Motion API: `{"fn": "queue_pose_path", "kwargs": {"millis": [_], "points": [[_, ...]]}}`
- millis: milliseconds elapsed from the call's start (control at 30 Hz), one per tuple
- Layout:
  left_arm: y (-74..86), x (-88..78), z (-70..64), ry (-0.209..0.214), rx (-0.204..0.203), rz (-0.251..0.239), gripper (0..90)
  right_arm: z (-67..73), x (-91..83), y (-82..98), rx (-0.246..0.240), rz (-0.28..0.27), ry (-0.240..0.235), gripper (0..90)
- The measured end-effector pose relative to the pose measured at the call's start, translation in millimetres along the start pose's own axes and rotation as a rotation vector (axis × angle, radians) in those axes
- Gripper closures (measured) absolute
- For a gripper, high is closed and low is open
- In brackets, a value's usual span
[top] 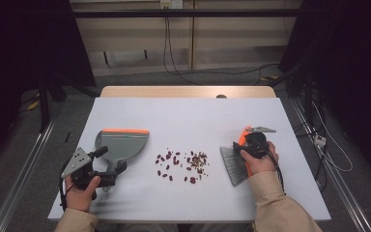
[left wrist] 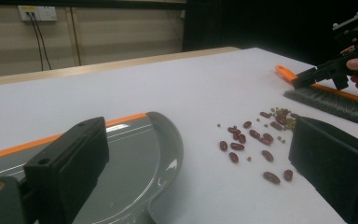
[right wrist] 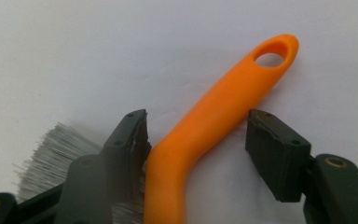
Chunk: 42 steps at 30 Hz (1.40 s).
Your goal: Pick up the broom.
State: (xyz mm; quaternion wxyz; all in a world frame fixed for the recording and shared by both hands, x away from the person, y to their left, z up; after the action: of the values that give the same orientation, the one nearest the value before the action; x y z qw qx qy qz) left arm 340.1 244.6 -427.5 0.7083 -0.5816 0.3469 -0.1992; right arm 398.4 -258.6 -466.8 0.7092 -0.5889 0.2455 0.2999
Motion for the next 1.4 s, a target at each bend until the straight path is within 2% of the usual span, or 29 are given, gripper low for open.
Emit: {"fn": "queue_pose_path", "kwargs": {"millis": [100,200,333,567,733,767,867,1167,1300,1400], "points": [[0.0,0.1,-0.1,-0.001,-0.001,0.000,4.6,2.6,0.4,-0.6,-0.010,0.012,0.023,42.2],[0.0,0.3,0.0,0.001,0.000,0.000,4.6,6.9,-1.2,-1.8,-0.029,0.037,0.015,53.3],[0.1,0.8,-0.1,0.002,-0.001,0.000,4.6,11.8,-2.5,-0.1,-0.031,0.046,0.018,57.6],[-0.4,1.3,-0.7,-0.001,0.001,0.000,4.6,10.0,-1.8,-2.0,-0.039,0.060,-0.001,60.6],[-0.7,2.5,-1.5,0.003,0.007,0.002,4.7,7.9,-1.3,-4.1,-0.028,0.076,-0.014,65.7],[-0.9,2.7,-1.6,0.002,0.008,0.001,4.8,7.4,-1.4,-5.0,-0.010,0.086,-0.016,67.8],[-1.1,2.9,-2.1,0.004,0.010,0.002,4.8,5.4,-0.9,-7.5,-0.001,0.102,-0.027,68.0],[-1.0,3.9,-2.0,0.005,0.016,0.007,4.8,5.9,-0.8,-7.7,-0.019,0.100,-0.024,68.2],[-1.0,3.9,-1.6,0.001,0.015,0.010,4.8,10.8,-0.5,-10.5,-0.070,0.114,-0.004,68.1],[-1.1,3.5,-1.7,0.008,0.011,0.008,4.8,9.4,1.3,-14.9,-0.072,0.140,-0.014,66.9]]}}
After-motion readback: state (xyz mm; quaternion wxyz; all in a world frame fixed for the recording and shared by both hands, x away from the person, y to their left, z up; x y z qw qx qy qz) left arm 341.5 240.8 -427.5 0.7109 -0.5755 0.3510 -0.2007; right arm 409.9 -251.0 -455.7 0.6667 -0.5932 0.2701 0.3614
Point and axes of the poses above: each handheld gripper's, and its own axes: x roughly forward along the jaws, y roughly out of its underside, z roughly to its left, the point moved 1 cm from there along x, roughly forward along the jaws, and after that the axes turned 11 degrees about x, right-handed, at the moved point
